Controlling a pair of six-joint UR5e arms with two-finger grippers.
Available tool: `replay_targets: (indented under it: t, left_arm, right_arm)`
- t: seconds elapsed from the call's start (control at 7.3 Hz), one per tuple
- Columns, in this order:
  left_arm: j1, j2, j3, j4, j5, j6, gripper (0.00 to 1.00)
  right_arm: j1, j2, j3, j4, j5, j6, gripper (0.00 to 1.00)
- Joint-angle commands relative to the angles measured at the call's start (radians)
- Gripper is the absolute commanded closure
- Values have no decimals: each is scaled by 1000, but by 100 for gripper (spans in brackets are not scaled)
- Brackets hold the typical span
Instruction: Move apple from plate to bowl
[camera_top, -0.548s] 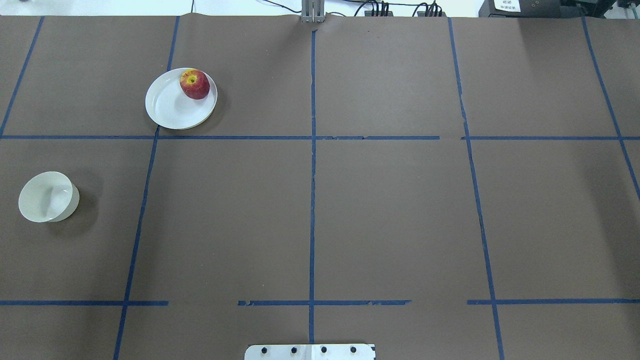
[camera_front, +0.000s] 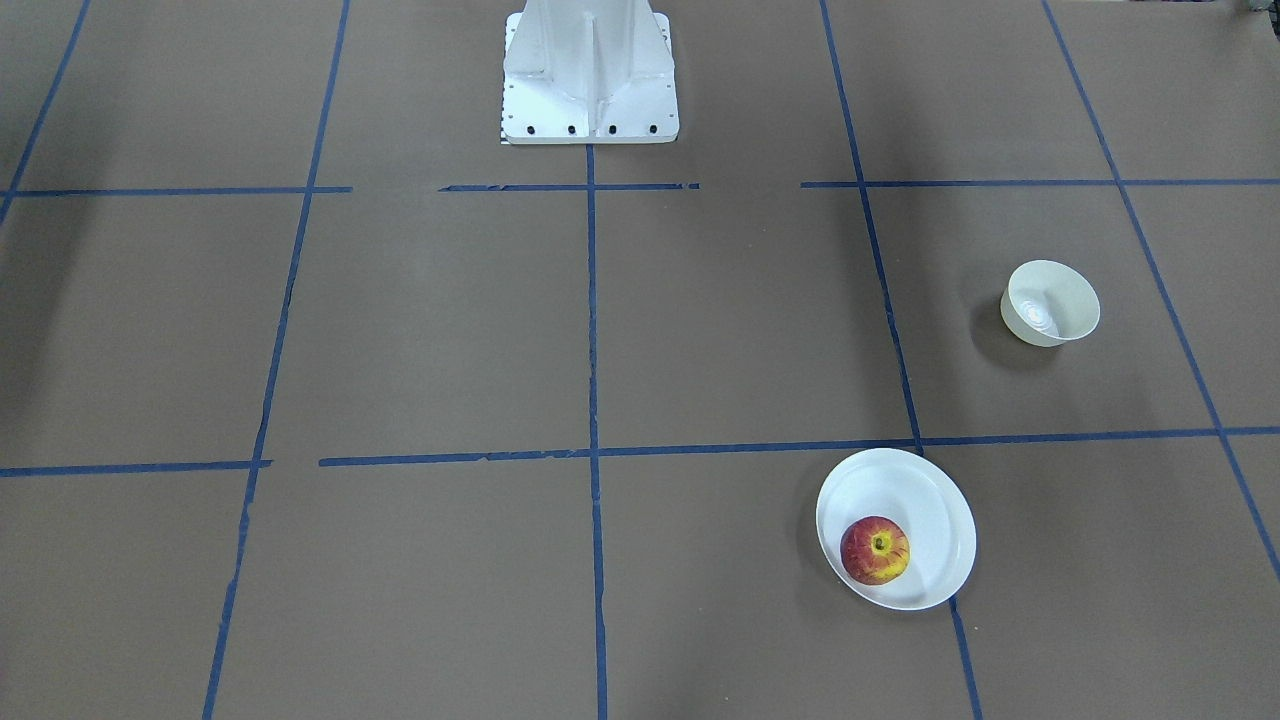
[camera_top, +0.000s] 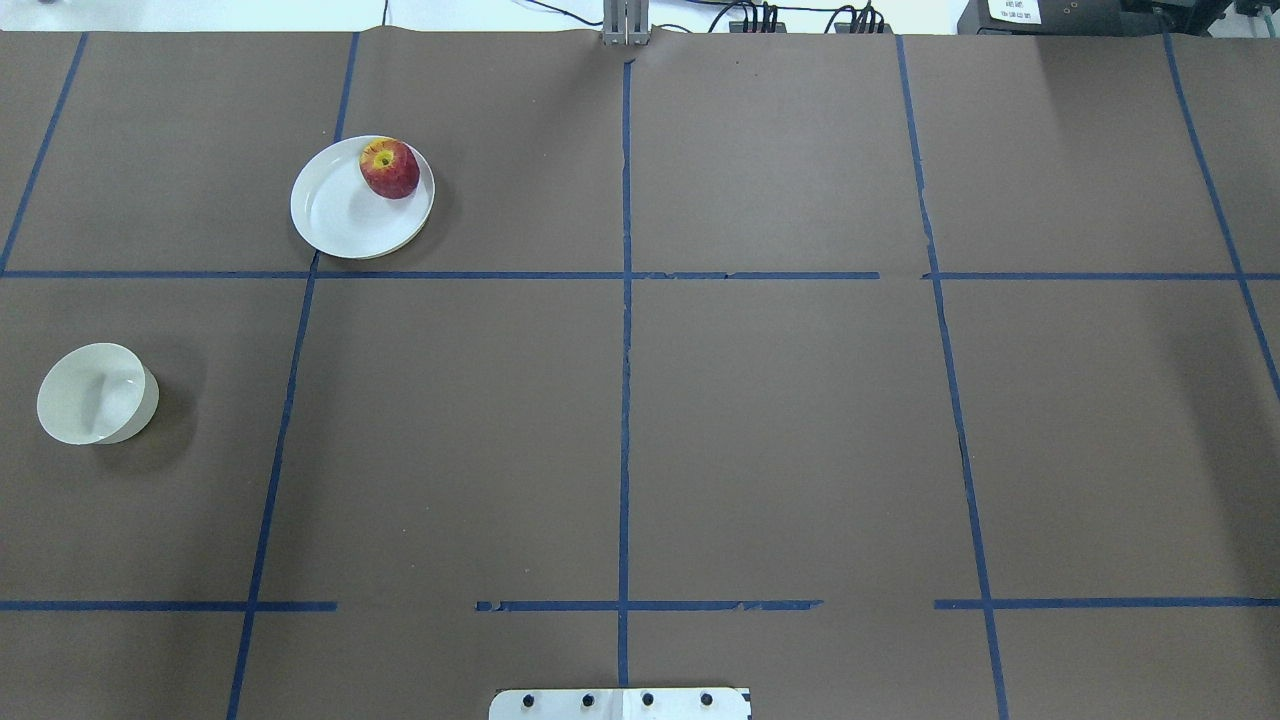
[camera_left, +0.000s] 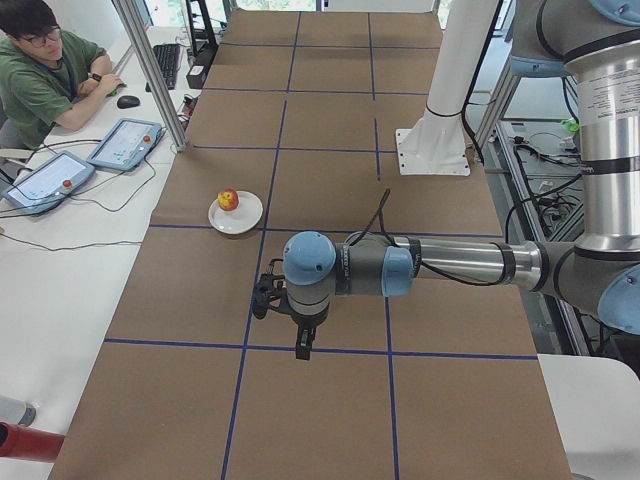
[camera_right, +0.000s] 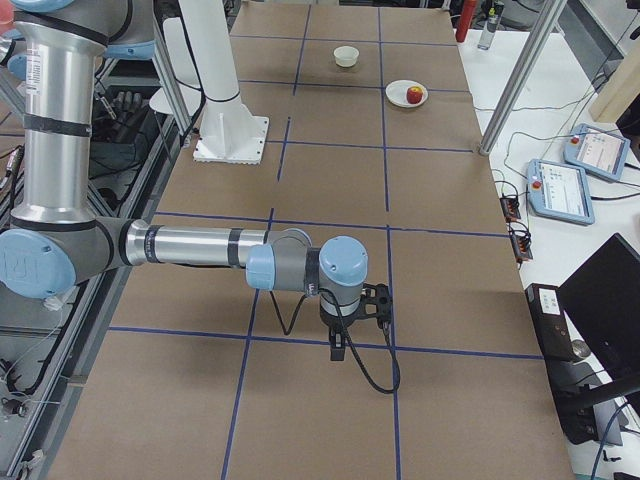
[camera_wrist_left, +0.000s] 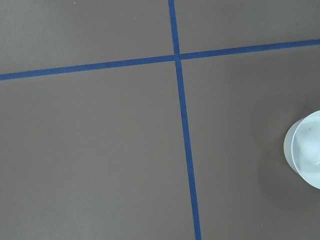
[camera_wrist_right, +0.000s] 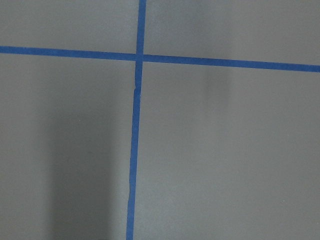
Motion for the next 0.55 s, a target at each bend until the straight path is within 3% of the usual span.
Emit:
replay_targets:
  t: [0.0, 0.27, 0.41]
  left_arm:
    - [4, -25, -10, -95, 0, -7, 0]
    - [47, -92, 2, -266, 1, -210, 0]
    - [137, -166, 16, -274, 12, -327, 0]
  right_arm:
    - [0, 0, 0, 0, 0, 0, 0]
    - [0, 0, 0, 0, 0, 0, 0]
    - [0, 0, 0, 0, 0, 0, 0]
